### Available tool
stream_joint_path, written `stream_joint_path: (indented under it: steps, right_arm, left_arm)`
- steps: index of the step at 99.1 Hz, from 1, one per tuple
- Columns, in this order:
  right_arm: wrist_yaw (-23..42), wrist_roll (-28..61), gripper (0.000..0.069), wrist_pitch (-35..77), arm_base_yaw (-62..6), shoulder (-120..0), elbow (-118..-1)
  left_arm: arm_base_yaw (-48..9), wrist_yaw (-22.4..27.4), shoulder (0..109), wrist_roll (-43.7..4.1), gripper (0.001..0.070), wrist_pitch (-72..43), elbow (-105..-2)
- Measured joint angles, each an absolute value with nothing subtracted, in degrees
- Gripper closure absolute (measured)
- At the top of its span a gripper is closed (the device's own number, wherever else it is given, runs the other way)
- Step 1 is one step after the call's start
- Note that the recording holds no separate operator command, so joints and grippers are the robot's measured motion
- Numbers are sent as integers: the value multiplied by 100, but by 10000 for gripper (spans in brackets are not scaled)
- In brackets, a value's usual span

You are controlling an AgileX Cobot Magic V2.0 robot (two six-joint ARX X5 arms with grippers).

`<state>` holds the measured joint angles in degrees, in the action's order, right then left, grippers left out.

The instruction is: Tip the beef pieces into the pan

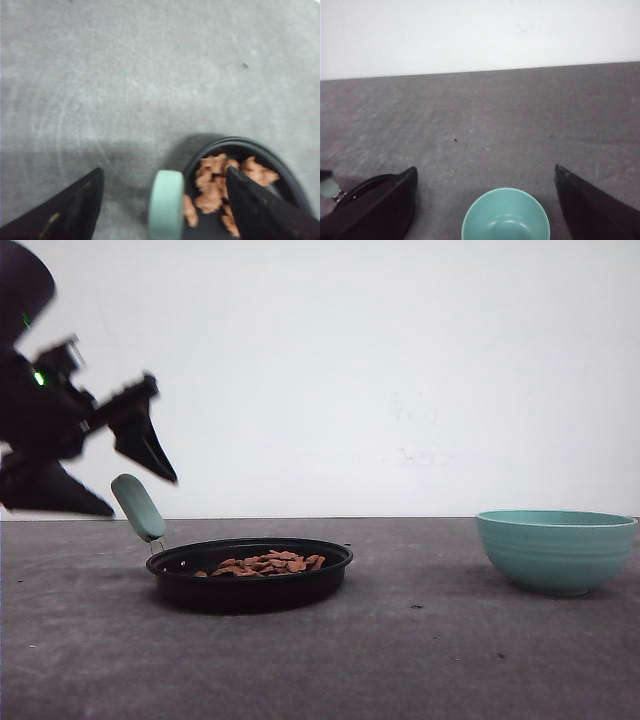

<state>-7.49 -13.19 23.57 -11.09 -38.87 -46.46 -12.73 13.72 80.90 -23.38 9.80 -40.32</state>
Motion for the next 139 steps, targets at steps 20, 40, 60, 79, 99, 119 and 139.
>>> stream_joint_path:
  steps: [20,40,60,79,99,119,139]
  right_arm:
    - [-749,-1155,153,2628,-1109,-3863,-4646]
    - [-755,-893,153,2864,-1170,-3518,-4646]
    - [-755,-696,153,2895,-1205,-3085,-4646]
    - [-755,-600,558,2906,-1205,-3013,-4646]
    - [-753,-624,676,3017,-1205,-3035,-4646]
    - [-751,-624,680,3015,-1205,-3035,-4646]
    - [-753,-624,680,3015,-1205,-3035,-4646]
  left_arm:
    - [-1315,1374,6274,-1702,237,309,-4032]
    - [-1619,1378,4639,-1061,237,-652,-4032]
    - [-1717,1369,3758,-869,240,-1660,-4032]
    - [-1717,1339,3636,-832,610,-1942,-4032]
    - [-1717,1339,3603,-838,676,-1955,-4032]
    - [-1717,1339,3603,-838,676,-1907,-4032]
    - [-1717,1339,3603,-838,676,-1907,-4032]
